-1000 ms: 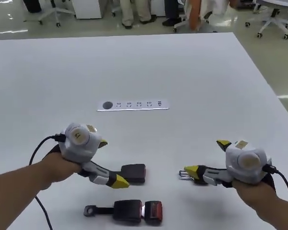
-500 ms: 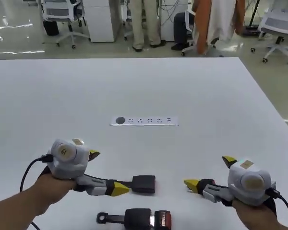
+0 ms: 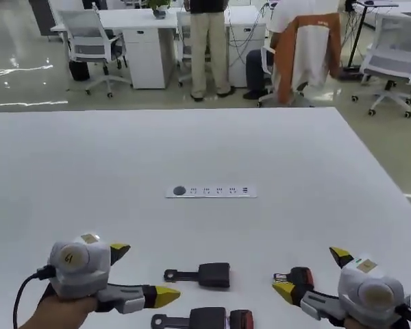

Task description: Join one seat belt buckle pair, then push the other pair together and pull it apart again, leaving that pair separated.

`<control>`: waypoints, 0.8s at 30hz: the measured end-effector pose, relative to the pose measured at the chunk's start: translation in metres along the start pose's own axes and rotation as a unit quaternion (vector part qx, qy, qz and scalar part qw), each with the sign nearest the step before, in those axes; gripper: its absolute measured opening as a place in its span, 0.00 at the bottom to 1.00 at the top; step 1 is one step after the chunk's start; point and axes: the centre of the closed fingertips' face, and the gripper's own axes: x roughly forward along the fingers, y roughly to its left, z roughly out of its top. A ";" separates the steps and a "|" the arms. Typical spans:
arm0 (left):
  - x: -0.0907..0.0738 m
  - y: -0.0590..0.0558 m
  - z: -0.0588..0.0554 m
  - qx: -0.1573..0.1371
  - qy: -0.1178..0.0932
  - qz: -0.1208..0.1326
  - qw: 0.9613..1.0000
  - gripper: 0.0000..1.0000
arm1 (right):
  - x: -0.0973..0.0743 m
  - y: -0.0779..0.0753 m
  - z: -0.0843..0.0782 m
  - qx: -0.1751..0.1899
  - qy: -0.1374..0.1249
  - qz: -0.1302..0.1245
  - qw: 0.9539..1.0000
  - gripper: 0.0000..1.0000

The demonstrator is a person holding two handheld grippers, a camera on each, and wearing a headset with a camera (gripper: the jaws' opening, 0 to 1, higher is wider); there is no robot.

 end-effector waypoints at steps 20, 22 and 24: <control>-0.068 -0.006 -0.054 -0.053 -0.030 0.038 0.997 1.00 | -0.056 0.032 -0.019 0.026 -0.010 -0.027 0.999 0.91; -0.069 -0.006 -0.059 -0.052 -0.029 0.039 0.997 1.00 | -0.058 0.034 -0.022 0.025 -0.010 -0.025 0.999 0.92; -0.072 -0.014 -0.058 -0.052 -0.027 0.040 0.997 1.00 | -0.062 0.040 -0.025 0.021 -0.008 -0.024 0.999 0.92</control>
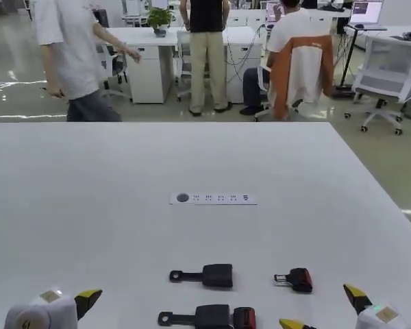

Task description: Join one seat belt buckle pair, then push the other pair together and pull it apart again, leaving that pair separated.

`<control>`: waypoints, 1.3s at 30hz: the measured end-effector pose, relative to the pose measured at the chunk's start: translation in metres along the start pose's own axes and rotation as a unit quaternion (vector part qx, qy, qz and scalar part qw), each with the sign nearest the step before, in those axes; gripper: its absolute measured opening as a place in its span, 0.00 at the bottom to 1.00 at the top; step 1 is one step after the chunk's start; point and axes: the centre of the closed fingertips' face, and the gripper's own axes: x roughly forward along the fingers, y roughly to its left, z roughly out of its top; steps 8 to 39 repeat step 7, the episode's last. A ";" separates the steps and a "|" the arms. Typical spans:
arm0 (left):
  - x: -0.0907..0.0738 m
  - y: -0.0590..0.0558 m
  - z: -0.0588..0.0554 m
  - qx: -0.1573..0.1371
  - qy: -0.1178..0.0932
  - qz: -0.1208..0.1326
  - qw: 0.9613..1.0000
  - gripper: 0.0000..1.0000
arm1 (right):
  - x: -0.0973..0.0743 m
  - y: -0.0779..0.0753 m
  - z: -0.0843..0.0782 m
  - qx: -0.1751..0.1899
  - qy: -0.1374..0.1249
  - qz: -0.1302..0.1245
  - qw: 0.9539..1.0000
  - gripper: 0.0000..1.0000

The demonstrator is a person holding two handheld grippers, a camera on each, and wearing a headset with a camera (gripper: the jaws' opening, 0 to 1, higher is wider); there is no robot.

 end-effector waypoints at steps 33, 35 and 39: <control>-0.008 -0.009 -0.007 -0.004 0.001 0.003 1.000 1.00 | -0.008 0.005 -0.007 0.003 0.000 0.001 1.000 0.93; -0.008 -0.009 -0.007 -0.004 0.001 0.003 1.000 1.00 | -0.008 0.005 -0.007 0.003 0.000 0.001 1.000 0.93; -0.008 -0.009 -0.007 -0.004 0.001 0.003 1.000 1.00 | -0.008 0.005 -0.007 0.003 0.000 0.001 1.000 0.93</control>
